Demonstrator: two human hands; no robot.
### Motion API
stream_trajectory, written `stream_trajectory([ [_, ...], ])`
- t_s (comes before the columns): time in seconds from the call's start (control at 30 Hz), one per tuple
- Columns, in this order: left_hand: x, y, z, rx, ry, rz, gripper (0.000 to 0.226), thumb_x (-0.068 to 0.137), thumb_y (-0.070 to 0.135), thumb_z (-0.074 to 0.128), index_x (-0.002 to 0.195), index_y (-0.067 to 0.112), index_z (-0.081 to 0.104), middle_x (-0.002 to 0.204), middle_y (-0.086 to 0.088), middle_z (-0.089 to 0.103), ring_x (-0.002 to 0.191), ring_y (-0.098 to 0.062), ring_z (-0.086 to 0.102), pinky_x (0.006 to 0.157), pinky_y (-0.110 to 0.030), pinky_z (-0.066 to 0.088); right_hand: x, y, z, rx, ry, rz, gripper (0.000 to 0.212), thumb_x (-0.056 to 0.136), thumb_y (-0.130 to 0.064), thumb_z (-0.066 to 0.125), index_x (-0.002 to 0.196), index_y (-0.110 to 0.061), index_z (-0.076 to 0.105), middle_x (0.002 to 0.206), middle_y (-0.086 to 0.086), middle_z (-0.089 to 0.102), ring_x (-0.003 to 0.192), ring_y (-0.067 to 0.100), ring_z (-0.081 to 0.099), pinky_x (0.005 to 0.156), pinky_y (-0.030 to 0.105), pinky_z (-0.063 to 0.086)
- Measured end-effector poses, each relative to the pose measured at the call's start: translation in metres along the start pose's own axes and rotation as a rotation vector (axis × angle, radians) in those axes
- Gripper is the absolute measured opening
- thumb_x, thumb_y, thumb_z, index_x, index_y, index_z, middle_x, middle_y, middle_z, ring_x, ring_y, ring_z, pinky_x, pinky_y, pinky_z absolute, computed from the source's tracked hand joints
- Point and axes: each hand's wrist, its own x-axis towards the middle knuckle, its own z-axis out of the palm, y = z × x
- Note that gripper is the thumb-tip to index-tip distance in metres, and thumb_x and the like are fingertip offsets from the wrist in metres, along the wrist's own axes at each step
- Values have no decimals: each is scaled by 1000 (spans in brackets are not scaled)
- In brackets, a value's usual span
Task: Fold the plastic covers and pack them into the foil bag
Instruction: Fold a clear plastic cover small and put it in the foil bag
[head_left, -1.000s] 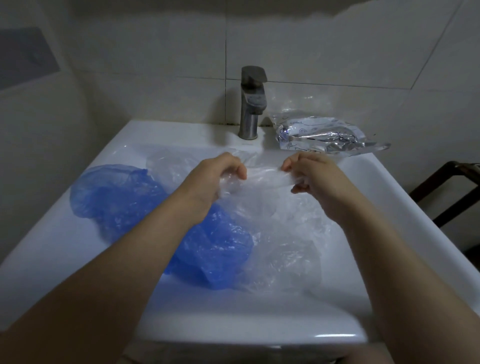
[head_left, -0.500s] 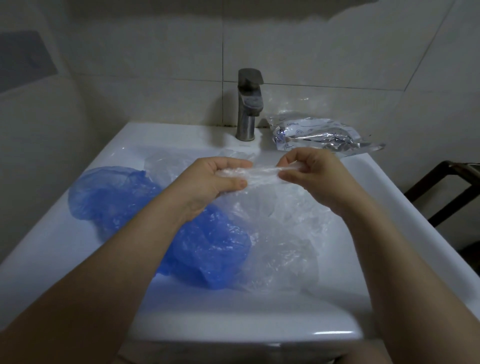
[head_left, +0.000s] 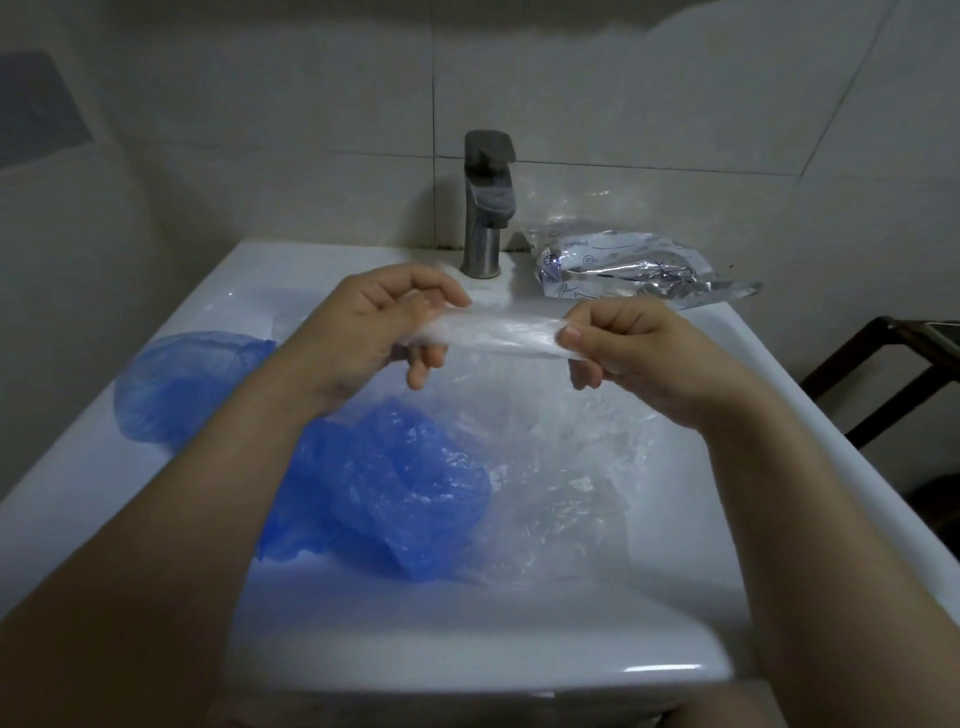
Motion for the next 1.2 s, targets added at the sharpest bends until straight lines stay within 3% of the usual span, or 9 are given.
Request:
stream_trajectory([
  [0.1, 1, -3, -2, -91, -7, -54, 14, 81, 17, 54, 75, 17, 67, 49, -1, 56, 43, -6, 48, 45, -16, 43, 1, 0, -1, 220, -51, 38, 12, 83, -9, 61, 89, -19, 65, 51, 0, 47, 47, 11, 39, 61, 25, 48],
  [0.27, 4, -6, -2, -194, 25, -75, 17, 85, -2, 53, 84, 14, 60, 53, 4, 52, 47, -6, 46, 48, -16, 44, -5, -5, 1, 384, -219, 33, 9, 74, -12, 66, 75, -20, 71, 57, 6, 60, 36, 8, 46, 58, 22, 52],
  [0.43, 11, -9, 6, -556, 283, -108, 25, 90, -5, 43, 94, 15, 57, 56, 5, 52, 50, -5, 44, 50, -16, 38, -1, -1, 16, 336, -323, 117, 28, 82, -1, 50, 79, -16, 73, 78, 8, 69, 58, 15, 66, 71, 28, 56],
  [0.53, 11, -15, 16, -618, 422, -283, 17, 92, 17, 52, 108, 15, 57, 88, -1, 64, 77, -10, 60, 64, -24, 48, 3, 2, 27, 237, -255, 75, 23, 86, 5, 52, 86, -10, 69, 84, 10, 70, 73, 22, 68, 74, 27, 55],
  [0.6, 6, -16, 26, -603, 325, -478, 34, 89, 38, 56, 112, 13, 57, 103, -5, 67, 90, -17, 64, 74, -33, 53, 5, 4, 32, 148, -147, 50, 23, 89, 11, 49, 88, -6, 64, 86, 12, 69, 74, 22, 68, 73, 26, 54],
  [0.67, 2, -17, 38, -513, 171, -550, 37, 88, 46, 54, 99, 12, 62, 95, -3, 72, 87, -18, 66, 81, -36, 53, 7, 5, 35, 74, -72, 34, 22, 88, 13, 49, 87, -5, 62, 87, 18, 66, 72, 20, 68, 72, 23, 53],
  [0.87, 3, -23, 38, -407, 222, -446, 12, 90, 19, 59, 91, 9, 65, 87, -6, 73, 84, -17, 70, 88, -31, 53, 8, 8, 39, -98, -130, 82, 16, 87, 10, 54, 95, 2, 65, 94, 18, 70, 79, 23, 69, 79, 27, 55],
  [1.0, 1, -19, 34, -394, 221, -400, 8, 91, 15, 57, 90, 10, 64, 80, -3, 74, 77, -14, 71, 72, -23, 58, 6, 3, 41, -41, -217, 62, 35, 80, 23, 48, 102, 0, 65, 100, 17, 69, 91, 18, 67, 81, 29, 54],
  [1.2, -1, -17, 37, -417, 236, -395, 10, 93, 17, 56, 86, 14, 62, 78, -2, 72, 73, -10, 69, 67, -21, 55, 6, -1, 43, 19, -113, 126, 15, 83, -19, 62, 90, -6, 65, 81, 6, 71, 69, 20, 66, 69, 25, 51],
])
